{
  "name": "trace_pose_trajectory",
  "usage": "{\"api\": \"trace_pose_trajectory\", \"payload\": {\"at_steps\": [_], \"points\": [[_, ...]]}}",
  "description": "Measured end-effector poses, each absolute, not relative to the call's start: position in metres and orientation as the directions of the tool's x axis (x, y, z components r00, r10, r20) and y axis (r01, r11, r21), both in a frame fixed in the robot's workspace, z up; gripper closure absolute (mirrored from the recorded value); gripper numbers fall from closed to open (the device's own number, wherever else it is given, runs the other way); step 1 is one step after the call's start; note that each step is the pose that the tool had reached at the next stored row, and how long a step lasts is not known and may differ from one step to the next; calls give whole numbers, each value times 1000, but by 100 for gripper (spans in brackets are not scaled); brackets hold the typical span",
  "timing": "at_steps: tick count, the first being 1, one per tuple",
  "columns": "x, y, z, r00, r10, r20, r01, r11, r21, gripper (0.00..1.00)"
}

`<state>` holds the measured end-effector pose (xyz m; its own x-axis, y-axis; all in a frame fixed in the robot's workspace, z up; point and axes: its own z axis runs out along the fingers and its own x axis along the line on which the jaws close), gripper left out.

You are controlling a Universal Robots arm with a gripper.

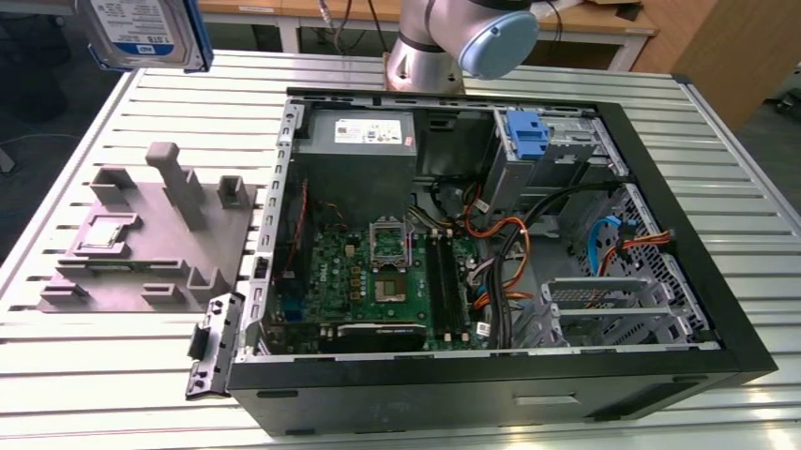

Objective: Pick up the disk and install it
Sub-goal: 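Pick up the disk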

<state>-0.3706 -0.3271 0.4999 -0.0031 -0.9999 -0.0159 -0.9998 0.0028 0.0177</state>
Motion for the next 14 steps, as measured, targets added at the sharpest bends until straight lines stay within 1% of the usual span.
{"api": "trace_pose_trajectory", "payload": {"at_steps": [14], "points": [[-362,-327,500,-3,-1000,-16,-1000,3,18,64]]}}
